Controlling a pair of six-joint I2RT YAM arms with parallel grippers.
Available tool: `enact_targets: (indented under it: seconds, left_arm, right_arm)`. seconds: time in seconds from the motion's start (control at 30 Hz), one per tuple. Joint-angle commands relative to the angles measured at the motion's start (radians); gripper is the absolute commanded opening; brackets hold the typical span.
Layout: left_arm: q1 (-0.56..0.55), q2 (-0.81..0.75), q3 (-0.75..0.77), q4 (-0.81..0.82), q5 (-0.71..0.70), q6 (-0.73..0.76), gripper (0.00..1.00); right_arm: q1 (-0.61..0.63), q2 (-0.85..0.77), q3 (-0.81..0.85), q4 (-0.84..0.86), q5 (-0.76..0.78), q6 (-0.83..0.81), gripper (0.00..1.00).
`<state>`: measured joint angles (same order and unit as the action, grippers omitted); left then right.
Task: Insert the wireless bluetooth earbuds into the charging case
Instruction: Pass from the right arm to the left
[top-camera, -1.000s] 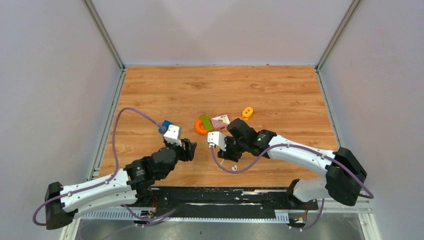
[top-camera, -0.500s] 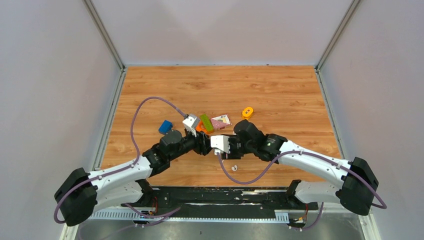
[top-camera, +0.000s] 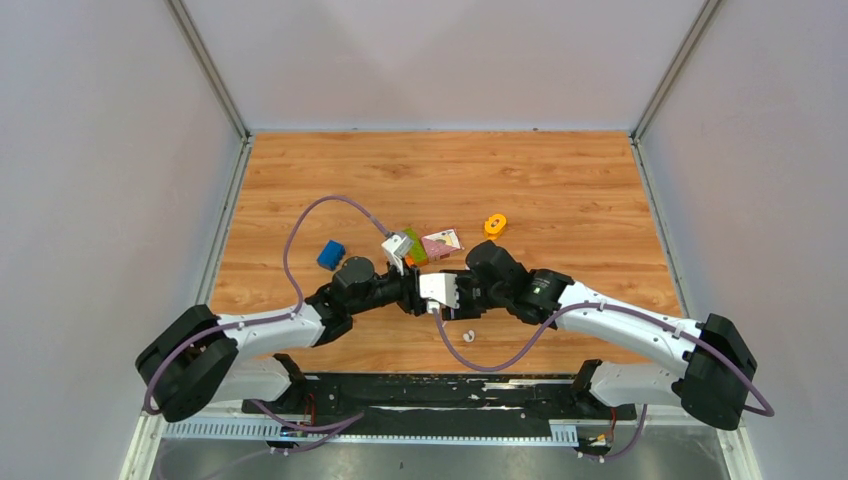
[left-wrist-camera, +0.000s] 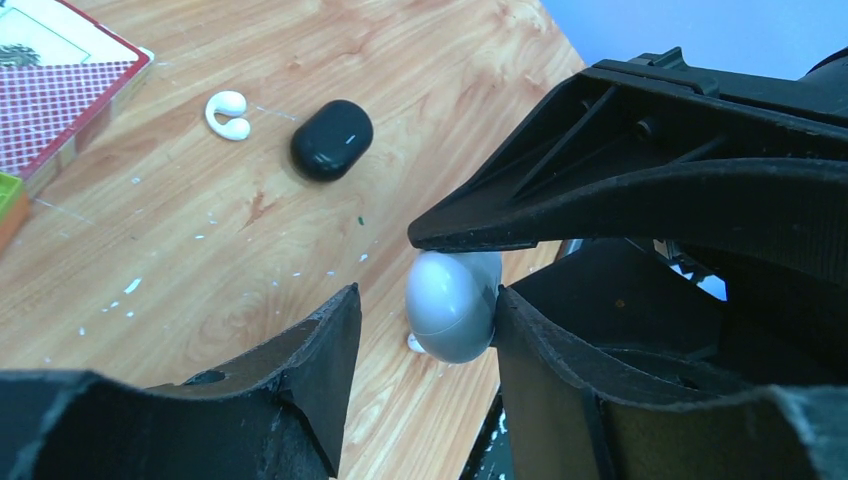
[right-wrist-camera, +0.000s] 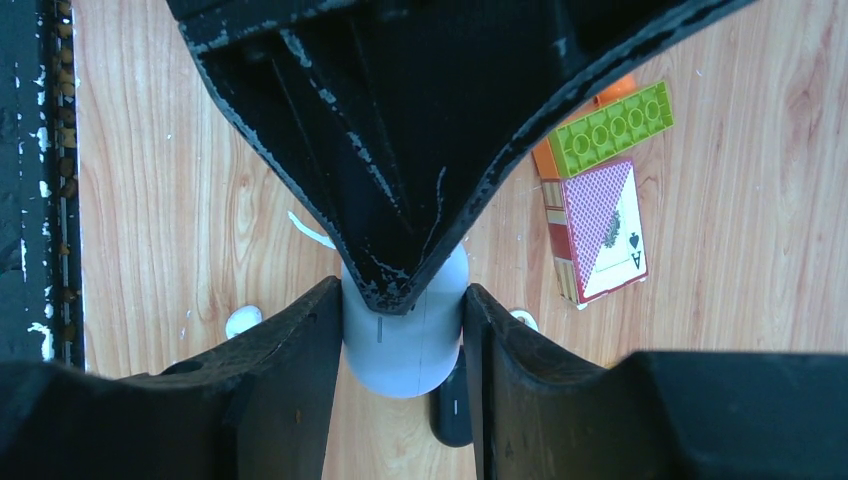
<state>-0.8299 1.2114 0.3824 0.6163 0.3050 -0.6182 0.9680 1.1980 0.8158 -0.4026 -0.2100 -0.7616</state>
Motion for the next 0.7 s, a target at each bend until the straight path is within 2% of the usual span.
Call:
enact_targets:
  seconds: [0.0, 0.27, 0.4, 0.5, 0.57, 0.67]
  left_arm:
    - [0.002, 0.037, 0.0, 0.099, 0.049, -0.046, 0.57]
    - [0.009, 0.109, 0.011, 0.176, 0.114, -0.103, 0.54]
    - [0.01, 0.121, 0.008, 0.192, 0.117, -0.111, 0.45]
    - [0.02, 0.106, -0.001, 0.187, 0.108, -0.096, 0.32]
    - [0.024, 0.077, -0.012, 0.181, 0.108, -0.058, 0.27]
    - [0.025, -0.002, -0.049, 0.161, 0.107, 0.078, 0.24]
  right_arm:
    - [0.01, -0.005, 0.008, 0.041, 0.007, -0.008, 0.38]
    - [0.018, 0.005, 0.008, 0.044, 0.023, -0.005, 0.38]
    - [0.02, 0.011, 0.006, 0.044, 0.028, -0.005, 0.39]
    - [0.02, 0.011, 0.011, 0.046, 0.035, 0.017, 0.49]
    - [0.001, 0.007, 0.034, 0.024, -0.003, 0.038, 0.57]
    - [-0.116, 0.022, 0.149, -0.124, -0.251, 0.091, 0.65]
